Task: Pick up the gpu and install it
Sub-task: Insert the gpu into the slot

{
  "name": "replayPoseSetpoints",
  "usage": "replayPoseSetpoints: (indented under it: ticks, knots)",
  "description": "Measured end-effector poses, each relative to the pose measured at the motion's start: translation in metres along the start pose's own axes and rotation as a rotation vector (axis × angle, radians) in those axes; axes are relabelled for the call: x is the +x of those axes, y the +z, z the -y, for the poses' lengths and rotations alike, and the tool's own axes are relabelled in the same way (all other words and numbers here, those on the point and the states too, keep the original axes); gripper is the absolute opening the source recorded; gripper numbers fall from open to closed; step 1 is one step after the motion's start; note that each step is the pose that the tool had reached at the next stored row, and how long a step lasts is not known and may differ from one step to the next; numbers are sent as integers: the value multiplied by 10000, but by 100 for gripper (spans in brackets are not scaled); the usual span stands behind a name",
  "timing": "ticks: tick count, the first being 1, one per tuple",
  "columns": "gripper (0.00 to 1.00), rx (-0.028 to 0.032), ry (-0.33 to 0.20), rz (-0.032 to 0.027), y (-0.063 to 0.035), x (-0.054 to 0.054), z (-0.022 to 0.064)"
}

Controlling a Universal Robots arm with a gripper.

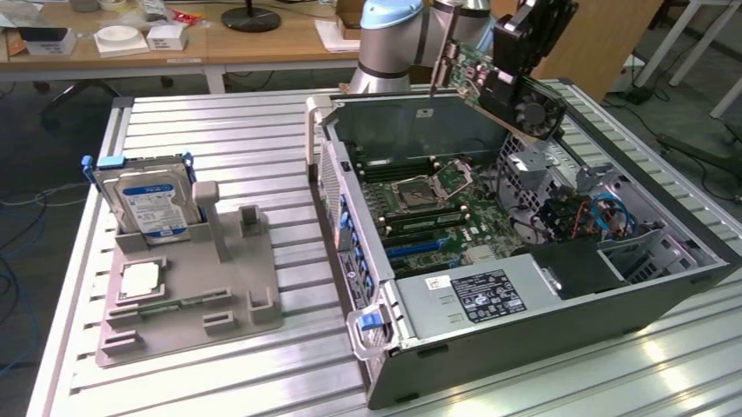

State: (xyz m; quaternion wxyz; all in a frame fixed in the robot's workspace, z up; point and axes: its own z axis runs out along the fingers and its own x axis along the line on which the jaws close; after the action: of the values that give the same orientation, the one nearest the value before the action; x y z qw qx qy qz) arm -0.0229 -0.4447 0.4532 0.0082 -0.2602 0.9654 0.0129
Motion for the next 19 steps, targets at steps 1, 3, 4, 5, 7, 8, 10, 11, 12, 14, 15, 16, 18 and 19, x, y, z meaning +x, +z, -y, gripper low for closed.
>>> replayPoseSetpoints:
  ticks: [1,3,4,5,7,8,10,11,12,14,15,16,18,19]
  knots:
    - [27,-4,-55,0,0,0,1]
    - [27,-11,-168,0,0,1,2]
    - [27,-15,-223,1,0,1,2]
    - [27,-18,-279,1,0,1,3]
    - [27,-24,-392,1,0,2,3]
    - [27,-41,-711,0,0,3,6]
    - [27,-48,-827,0,0,4,7]
    - [27,-52,-882,0,0,4,8]
    - [27,-56,-938,1,0,4,8]
    - [27,-64,-1089,1,0,5,9]
    - [27,-67,-1145,0,-1,6,10]
    - [27,-70,-1199,0,-1,6,10]
    - [27,-77,-1312,0,-1,7,11]
    - [27,-81,-1366,0,-1,7,12]
